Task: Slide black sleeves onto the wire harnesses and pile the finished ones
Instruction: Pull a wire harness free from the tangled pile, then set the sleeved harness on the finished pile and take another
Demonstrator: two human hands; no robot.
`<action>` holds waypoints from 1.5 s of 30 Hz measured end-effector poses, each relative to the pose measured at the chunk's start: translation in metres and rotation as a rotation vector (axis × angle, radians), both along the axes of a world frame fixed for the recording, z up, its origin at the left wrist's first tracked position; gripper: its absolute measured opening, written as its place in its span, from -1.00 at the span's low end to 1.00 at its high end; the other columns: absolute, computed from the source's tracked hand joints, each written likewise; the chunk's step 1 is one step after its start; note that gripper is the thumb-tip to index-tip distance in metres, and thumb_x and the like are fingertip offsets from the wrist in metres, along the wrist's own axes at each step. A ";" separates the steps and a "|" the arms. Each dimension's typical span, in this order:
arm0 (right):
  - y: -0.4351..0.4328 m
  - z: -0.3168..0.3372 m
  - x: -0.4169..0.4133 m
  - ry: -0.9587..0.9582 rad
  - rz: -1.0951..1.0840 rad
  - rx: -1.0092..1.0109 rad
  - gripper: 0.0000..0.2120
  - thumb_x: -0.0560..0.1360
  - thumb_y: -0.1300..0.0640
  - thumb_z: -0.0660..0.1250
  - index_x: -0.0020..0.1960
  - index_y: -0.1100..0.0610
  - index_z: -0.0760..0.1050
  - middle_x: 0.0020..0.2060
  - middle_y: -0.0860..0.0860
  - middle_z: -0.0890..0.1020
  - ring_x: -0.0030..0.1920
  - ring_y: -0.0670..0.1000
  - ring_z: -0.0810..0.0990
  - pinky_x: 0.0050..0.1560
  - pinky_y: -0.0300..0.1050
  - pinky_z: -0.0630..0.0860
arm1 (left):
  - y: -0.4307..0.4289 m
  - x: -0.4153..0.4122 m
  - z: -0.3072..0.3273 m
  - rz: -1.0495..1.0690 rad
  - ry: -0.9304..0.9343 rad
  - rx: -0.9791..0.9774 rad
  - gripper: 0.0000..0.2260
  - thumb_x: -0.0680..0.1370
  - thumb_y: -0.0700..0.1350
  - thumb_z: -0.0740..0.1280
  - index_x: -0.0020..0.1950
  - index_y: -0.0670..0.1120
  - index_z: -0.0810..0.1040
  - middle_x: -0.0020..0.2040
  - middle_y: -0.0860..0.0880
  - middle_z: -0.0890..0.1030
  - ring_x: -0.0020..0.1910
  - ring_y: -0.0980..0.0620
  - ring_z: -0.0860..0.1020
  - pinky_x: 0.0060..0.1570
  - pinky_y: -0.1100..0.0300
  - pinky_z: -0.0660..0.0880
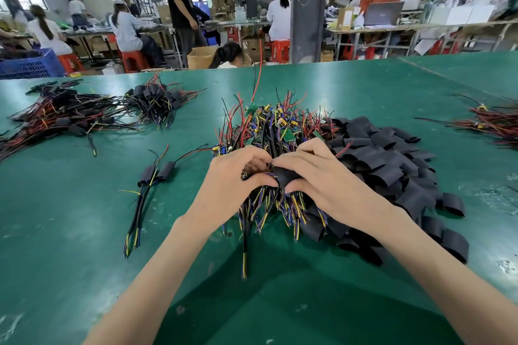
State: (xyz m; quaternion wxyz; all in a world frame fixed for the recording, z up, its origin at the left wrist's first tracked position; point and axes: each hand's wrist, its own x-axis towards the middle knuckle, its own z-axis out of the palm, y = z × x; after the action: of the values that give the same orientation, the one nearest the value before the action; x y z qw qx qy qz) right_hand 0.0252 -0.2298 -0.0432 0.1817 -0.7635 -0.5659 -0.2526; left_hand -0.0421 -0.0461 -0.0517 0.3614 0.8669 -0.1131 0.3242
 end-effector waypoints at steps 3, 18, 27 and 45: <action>0.001 0.000 -0.001 -0.005 0.023 -0.032 -0.65 0.46 0.11 0.32 0.16 0.30 0.53 0.08 0.06 0.62 0.04 0.05 0.32 0.12 -0.05 0.34 | 0.001 -0.002 0.004 -0.059 0.073 -0.045 -0.71 0.29 -0.21 0.56 -0.09 0.01 0.57 -0.27 0.13 0.61 -0.26 0.24 0.54 -0.14 0.49 0.39; -0.083 0.018 0.066 0.524 -0.583 -0.211 -0.79 0.44 0.30 0.34 0.03 0.09 0.53 -0.05 0.06 0.48 0.08 0.10 0.49 0.17 -0.09 0.37 | 0.085 -0.003 0.017 0.520 -0.192 -0.183 -0.68 0.49 -0.23 0.37 0.16 0.09 0.50 -0.34 0.09 0.55 -0.21 0.05 0.52 -0.13 0.22 0.38; -0.082 0.007 0.076 0.564 -0.556 -0.305 -0.74 0.46 0.09 0.41 0.13 0.04 0.52 -0.06 -0.01 0.42 -0.08 -0.04 0.40 0.00 -0.11 0.35 | 0.118 0.003 -0.029 0.979 0.552 0.189 -0.77 0.54 -0.18 0.29 0.19 -0.10 0.55 0.08 -0.22 0.59 0.10 -0.26 0.50 0.02 0.02 0.39; -0.066 0.010 0.065 0.224 -0.797 0.054 -0.51 0.59 -0.04 -0.03 0.30 0.29 0.35 0.13 0.22 0.38 -0.01 0.28 0.48 0.03 0.12 0.44 | 0.038 0.118 0.042 0.498 0.439 0.067 -0.78 0.60 0.04 0.21 0.13 -0.03 0.54 0.08 -0.07 0.58 0.14 -0.09 0.49 0.21 0.06 0.35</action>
State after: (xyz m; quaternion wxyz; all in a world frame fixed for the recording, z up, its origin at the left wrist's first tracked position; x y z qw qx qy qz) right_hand 0.0904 -0.2959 -0.0333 0.1502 -0.9405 -0.1961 -0.2332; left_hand 0.0761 -0.0082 -0.0100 0.2581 0.9285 0.1722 0.2042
